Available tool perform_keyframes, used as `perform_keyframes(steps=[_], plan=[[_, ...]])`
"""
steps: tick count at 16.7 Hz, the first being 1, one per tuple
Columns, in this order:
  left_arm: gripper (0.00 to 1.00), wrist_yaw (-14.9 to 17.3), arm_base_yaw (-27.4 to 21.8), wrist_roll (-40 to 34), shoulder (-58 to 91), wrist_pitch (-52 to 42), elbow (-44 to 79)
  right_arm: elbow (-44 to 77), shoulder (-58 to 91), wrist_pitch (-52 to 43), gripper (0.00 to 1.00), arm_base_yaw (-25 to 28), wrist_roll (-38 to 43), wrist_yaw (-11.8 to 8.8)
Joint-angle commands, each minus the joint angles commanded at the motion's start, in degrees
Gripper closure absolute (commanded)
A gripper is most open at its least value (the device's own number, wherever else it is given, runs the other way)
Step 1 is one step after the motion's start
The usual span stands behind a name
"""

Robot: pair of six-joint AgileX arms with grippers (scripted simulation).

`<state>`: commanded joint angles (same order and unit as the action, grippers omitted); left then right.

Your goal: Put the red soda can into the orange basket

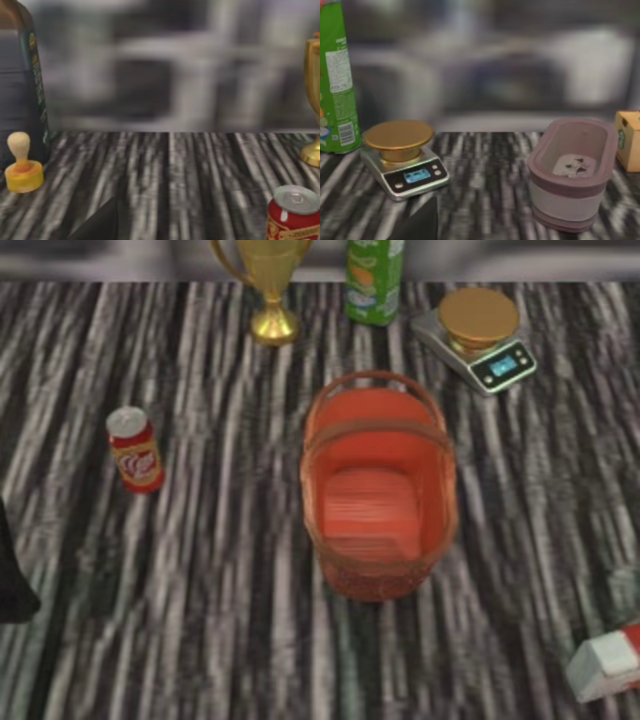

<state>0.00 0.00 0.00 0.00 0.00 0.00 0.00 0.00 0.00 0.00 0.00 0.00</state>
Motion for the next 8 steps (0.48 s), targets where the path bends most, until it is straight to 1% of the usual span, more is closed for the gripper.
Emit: perform_keyframes(steps=[4,8], plan=[[0.00,0.02,-0.22,0.68,1.74,-1.29,1.74,0.00,0.00,0.00,0.00,0.00,0.00,0.00],[0.00,0.04,-1.34,4.41,12.52,-8.49,12.44,0.00,0.00,0.00,0.00,0.00,0.00,0.00]])
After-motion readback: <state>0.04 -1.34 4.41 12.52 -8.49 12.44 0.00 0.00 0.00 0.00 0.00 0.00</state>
